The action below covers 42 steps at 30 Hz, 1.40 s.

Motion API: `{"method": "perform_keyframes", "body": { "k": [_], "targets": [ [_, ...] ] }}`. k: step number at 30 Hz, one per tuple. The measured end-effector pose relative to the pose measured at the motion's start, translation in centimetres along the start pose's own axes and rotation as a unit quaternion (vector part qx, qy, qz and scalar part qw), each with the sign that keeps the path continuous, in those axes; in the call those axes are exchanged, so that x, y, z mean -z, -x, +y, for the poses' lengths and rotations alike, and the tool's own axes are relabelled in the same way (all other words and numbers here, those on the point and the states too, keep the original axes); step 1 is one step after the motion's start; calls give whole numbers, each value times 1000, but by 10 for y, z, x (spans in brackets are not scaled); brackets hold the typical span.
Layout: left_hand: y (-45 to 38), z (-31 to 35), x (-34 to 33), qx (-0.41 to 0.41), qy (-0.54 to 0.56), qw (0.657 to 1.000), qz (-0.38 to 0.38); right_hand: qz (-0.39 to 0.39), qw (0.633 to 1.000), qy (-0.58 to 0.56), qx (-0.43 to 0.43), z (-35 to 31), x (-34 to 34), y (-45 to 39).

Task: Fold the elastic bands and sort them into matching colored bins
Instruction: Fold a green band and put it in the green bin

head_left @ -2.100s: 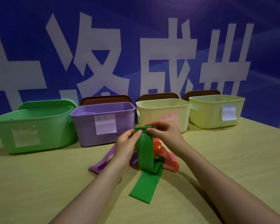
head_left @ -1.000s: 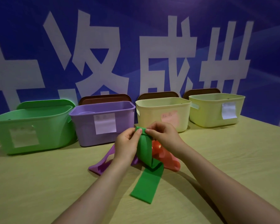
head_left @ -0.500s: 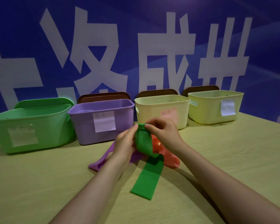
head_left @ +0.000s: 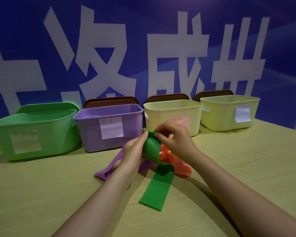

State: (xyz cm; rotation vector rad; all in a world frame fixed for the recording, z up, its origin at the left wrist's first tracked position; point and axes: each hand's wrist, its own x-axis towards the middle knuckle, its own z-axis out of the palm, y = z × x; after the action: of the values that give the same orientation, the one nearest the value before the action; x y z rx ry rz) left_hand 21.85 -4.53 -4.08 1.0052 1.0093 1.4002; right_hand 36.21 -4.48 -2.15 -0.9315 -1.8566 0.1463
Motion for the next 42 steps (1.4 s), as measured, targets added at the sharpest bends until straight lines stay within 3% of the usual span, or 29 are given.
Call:
{"method": "perform_keyframes", "body": {
  "k": [3, 7, 14, 19, 34, 42],
  "targets": [
    [2, 2, -1, 12, 41, 999, -16, -18, 998, 39, 36, 0, 3, 0],
    [1, 0, 1, -7, 10, 1000, -23, -22, 998, 29, 59, 1, 3, 0],
    [0, 1, 1, -61, -5, 998, -30, -20, 991, -99, -89, -3, 2, -2],
    [0, -1, 0, -96, -36, 995, -17, -70, 972, -156, -161, -2, -1, -1],
    [8, 5, -3, -105, -111, 988, -3, -8, 945, -244, -220, -3, -11, 0],
    [9, 6, -3, -86, -139, 986, -22, 10, 956, -206, -211, 1, -7, -2]
  ]
}}
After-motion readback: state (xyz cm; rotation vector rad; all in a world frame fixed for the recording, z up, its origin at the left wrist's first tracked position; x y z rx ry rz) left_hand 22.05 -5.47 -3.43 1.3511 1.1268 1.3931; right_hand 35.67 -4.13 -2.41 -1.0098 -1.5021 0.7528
